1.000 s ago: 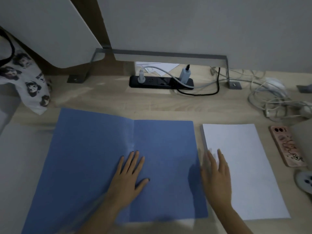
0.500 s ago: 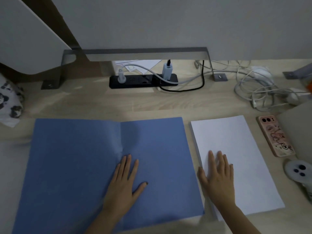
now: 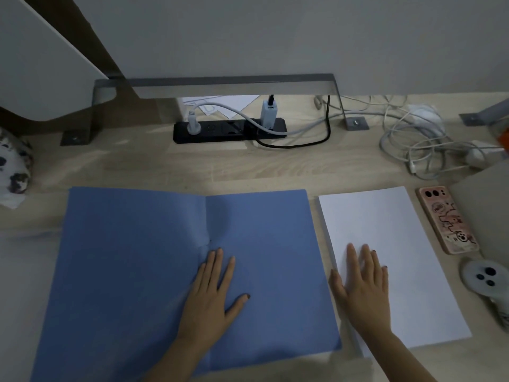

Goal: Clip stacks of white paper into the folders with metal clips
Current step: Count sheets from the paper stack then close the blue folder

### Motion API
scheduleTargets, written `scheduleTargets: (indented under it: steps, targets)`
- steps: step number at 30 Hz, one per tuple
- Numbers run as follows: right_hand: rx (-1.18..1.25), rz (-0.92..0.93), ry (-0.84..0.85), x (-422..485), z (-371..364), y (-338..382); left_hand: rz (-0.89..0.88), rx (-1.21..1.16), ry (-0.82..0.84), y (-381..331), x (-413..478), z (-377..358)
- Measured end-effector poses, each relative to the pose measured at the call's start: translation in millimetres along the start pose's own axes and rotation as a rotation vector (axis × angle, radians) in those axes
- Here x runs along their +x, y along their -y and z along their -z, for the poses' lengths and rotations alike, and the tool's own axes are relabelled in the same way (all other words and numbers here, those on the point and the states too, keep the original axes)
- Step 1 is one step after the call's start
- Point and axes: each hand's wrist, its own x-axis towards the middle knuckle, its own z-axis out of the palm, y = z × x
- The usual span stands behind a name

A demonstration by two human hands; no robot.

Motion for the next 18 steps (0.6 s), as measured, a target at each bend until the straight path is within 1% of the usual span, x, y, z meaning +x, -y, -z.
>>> scheduleTargets:
  steps: [7, 10, 12, 14, 15, 17, 18]
  targets:
    - [0.038, 0.017, 0.029, -0.3, 9.8, 3.3, 0.005, 0.022, 0.046, -1.5, 1.4, 3.1]
    - [0.1, 0.037, 0.076, -0.1, 20.2, 3.2, -0.013, -0.059, -0.003, -14.7, -1.3, 11.3]
    - [0.186, 0.034, 0.097, 0.9, 29.5, 1.4, -0.007, -0.206, -0.04, -36.0, -1.5, 17.3]
    - [0.283, 0.031, 0.045, 0.4, 36.3, 0.4, 0.041, -0.448, -0.118, -65.1, 1.3, 25.6]
    - [0.314, 0.031, 0.001, -0.2, 39.2, -2.8, 0.099, -0.606, -0.114, -83.8, 5.2, 32.9]
    - [0.354, 0.016, -0.048, -1.1, 41.5, -6.8, 0.218, -0.921, 0.052, -118.5, 13.1, 46.1]
    - [0.371, 0.0, -0.047, -0.6, 42.1, -11.1, 0.276, -1.032, 0.145, -136.9, 18.9, 49.4]
